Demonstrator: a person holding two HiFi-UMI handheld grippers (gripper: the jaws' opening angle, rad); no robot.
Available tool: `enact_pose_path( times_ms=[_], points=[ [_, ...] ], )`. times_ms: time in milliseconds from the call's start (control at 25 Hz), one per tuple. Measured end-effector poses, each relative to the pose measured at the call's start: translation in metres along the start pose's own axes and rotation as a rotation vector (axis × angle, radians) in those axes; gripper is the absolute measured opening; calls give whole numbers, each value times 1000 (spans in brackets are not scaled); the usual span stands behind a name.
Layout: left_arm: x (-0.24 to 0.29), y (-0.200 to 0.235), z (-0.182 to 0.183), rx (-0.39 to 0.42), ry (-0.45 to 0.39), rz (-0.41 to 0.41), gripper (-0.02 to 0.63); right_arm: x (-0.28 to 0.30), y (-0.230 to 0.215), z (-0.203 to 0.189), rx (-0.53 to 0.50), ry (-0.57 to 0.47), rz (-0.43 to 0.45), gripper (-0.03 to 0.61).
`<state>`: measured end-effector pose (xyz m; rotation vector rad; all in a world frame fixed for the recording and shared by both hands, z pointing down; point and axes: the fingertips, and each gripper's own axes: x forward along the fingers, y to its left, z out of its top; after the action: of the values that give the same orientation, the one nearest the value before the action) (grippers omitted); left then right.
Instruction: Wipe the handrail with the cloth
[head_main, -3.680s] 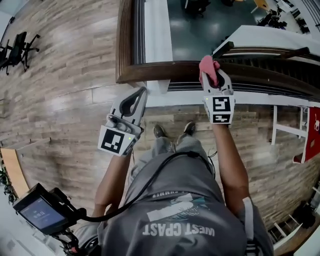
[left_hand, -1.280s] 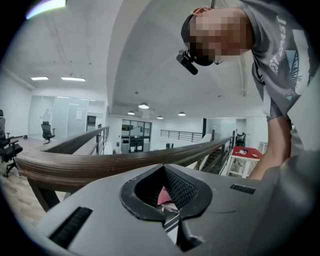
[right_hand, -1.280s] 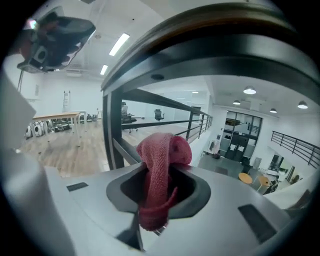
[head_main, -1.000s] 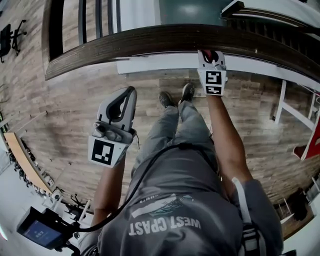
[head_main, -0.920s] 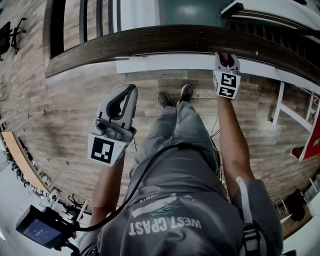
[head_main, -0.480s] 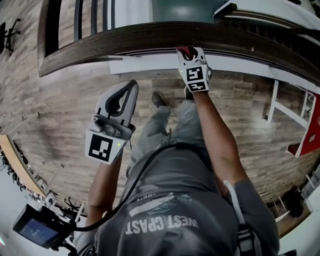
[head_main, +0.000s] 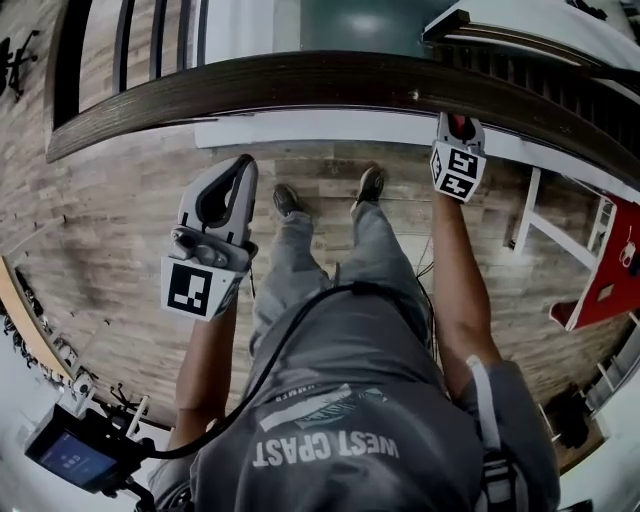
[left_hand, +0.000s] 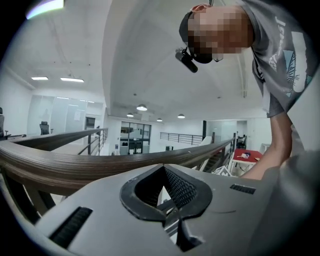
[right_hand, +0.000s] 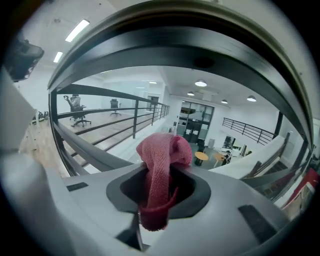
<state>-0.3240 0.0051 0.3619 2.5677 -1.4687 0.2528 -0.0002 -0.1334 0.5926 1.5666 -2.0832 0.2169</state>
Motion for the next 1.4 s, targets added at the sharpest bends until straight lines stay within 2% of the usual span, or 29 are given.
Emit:
enact_pose_path(
  times_ms=[80,120,240,320,440,520,560,680,760,800,880,1040,1120,1200,1280,1400],
  points=[
    [25,-29,6,6,-6,9,6,-5,-24,-1,-1,-14,22,81],
    [35,-39,6,10,-3,16,6,-3,-12,4,-20,-39,83,81],
    [63,-64,1,48,13,18,6,10,65,20,-115,-112,333,81],
    [85,-81,8,60,9,-5,6,17,79,28,-149,-114,398,81],
    [90,-91,23,55,34,-24,6,15,51,41,-135,-102,368,81],
    [84,-91,8,1,110,-24,6,9,17,34,-130,-97,305,81],
    [83,-92,2,-28,116,-25,6,4,-9,25,-116,-88,252,81],
    [73,-91,6,-2,10,-28,6,-11,-80,-12,-49,-28,71,81],
    [60,-92,8,31,-30,-20,6,-16,-103,-27,-5,18,-16,81],
    [55,-92,8,36,-35,-15,6,-17,-102,-27,9,23,-27,81],
    [51,-92,5,34,-27,-8,6,-15,-67,-13,-10,-13,43,81],
    [51,-96,-3,31,-3,-1,6,-2,54,12,-153,-86,313,81],
    [51,-99,-2,38,0,-2,6,1,82,15,-183,-87,373,81],
    [50,-101,3,45,2,-2,6,0,78,17,-187,-91,383,81],
    [50,-103,7,42,1,-2,6,-2,54,13,-215,-85,361,81],
    [48,-99,4,34,-1,-1,6,-1,0,-3,-186,-62,260,81]
  ],
)
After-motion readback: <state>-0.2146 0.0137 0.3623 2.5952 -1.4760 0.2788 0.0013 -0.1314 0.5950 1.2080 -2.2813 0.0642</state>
